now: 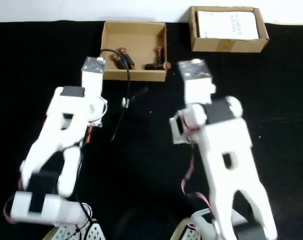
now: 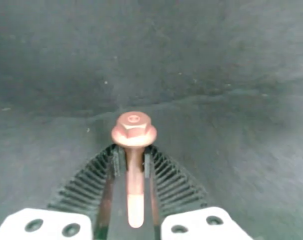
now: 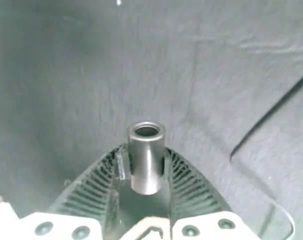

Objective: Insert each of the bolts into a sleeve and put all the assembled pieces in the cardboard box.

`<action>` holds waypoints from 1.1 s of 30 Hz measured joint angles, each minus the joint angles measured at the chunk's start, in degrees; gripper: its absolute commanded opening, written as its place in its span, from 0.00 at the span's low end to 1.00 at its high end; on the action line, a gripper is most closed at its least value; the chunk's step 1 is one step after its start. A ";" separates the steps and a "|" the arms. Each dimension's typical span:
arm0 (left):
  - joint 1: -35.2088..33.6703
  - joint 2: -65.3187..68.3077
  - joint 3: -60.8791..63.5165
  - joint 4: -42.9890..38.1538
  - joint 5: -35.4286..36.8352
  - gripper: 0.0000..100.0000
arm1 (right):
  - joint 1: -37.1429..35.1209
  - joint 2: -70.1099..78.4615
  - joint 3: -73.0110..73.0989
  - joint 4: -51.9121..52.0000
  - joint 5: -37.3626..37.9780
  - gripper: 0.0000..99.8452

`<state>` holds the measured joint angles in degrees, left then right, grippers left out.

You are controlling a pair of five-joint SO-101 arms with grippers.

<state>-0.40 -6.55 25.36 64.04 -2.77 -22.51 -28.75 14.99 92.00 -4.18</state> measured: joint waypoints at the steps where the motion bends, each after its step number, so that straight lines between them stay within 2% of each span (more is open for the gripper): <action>1: 1.32 -4.13 1.67 0.53 0.00 0.01 | 0.00 -3.43 1.41 0.00 0.00 0.01; 7: 8.18 -33.32 9.76 0.79 -0.18 0.01 | -1.32 -24.00 16.62 -8.26 0.00 0.01; 10: 11.25 -47.30 9.93 0.35 -0.18 0.01 | -3.78 -34.29 28.22 -16.88 0.00 0.01; 13: 13.27 -55.74 9.93 -2.46 -0.18 0.01 | -7.56 -44.22 41.41 -28.48 0.00 0.01; 18: 14.24 -58.99 9.93 -9.23 -0.18 0.01 | -16.70 -56.97 63.30 -53.45 0.00 0.01; 22: 18.81 -59.25 8.62 -10.90 0.35 0.01 | -20.84 -60.13 75.60 -70.42 0.00 0.01; 25: 24.09 -59.25 6.24 -9.32 6.51 0.01 | -21.45 -60.57 80.79 -77.45 0.09 0.01; 27: 24.26 -59.25 5.98 -8.53 11.08 0.01 | -21.54 -61.10 81.14 -80.79 1.05 0.01; 33: 23.47 -59.34 8.79 -8.26 13.80 0.01 | -17.49 -61.27 81.23 -88.00 3.34 0.01</action>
<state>23.08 -65.89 34.15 55.78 11.03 -40.00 -90.02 96.22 4.00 -0.84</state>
